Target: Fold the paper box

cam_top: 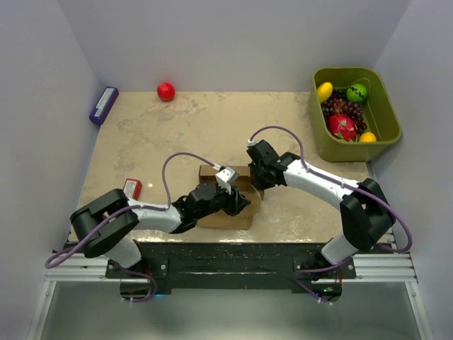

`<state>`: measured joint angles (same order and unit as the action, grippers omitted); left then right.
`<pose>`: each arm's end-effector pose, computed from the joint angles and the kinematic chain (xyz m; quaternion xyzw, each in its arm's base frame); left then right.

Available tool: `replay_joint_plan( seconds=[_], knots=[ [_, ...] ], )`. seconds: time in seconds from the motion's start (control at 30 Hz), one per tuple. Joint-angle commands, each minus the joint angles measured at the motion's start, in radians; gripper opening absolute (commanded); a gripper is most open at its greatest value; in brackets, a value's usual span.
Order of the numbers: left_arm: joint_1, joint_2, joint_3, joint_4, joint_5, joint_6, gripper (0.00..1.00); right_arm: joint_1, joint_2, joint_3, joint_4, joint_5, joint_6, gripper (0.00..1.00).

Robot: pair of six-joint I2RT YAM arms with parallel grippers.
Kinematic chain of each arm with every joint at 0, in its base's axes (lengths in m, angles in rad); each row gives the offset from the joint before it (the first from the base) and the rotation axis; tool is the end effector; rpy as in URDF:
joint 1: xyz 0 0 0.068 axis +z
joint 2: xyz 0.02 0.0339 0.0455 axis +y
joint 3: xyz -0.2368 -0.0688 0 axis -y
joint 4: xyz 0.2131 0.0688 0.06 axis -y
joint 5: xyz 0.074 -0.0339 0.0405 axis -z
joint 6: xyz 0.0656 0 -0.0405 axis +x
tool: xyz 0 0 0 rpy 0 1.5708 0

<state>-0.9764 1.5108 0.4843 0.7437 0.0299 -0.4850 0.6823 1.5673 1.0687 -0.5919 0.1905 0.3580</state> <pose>0.1672 -0.2509 0.1597 0.2032 0.7734 -0.4096 0.4391 0.2399 0.1789 0.1783 -0.1338 0.9579 0.0375 0.2514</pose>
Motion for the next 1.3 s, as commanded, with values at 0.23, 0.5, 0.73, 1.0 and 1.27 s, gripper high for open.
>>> replay_joint_plan(
  seconds=[0.23, 0.5, 0.73, 1.0, 1.27],
  knots=[
    [-0.088, 0.308, 0.066, 0.306, -0.021, -0.055, 0.31, 0.006, 0.025, 0.027, 0.006, -0.006, 0.022, 0.00],
    [-0.087, 0.414, 0.112, 0.215, -0.061, -0.037, 0.24, 0.005, 0.023, 0.034, -0.005, -0.010, 0.029, 0.00],
    [-0.087, 0.411, 0.086, 0.215, -0.047, -0.046, 0.23, 0.006, 0.002, 0.017, 0.006, -0.016, 0.074, 0.00],
    [-0.087, 0.431, 0.083, 0.287, 0.013, -0.060, 0.23, 0.008, -0.013, -0.076, 0.118, -0.033, 0.214, 0.00],
    [-0.088, 0.347, 0.077, 0.284, 0.008, -0.063, 0.34, 0.026, -0.009, -0.121, 0.098, 0.098, 0.245, 0.00]
  ],
)
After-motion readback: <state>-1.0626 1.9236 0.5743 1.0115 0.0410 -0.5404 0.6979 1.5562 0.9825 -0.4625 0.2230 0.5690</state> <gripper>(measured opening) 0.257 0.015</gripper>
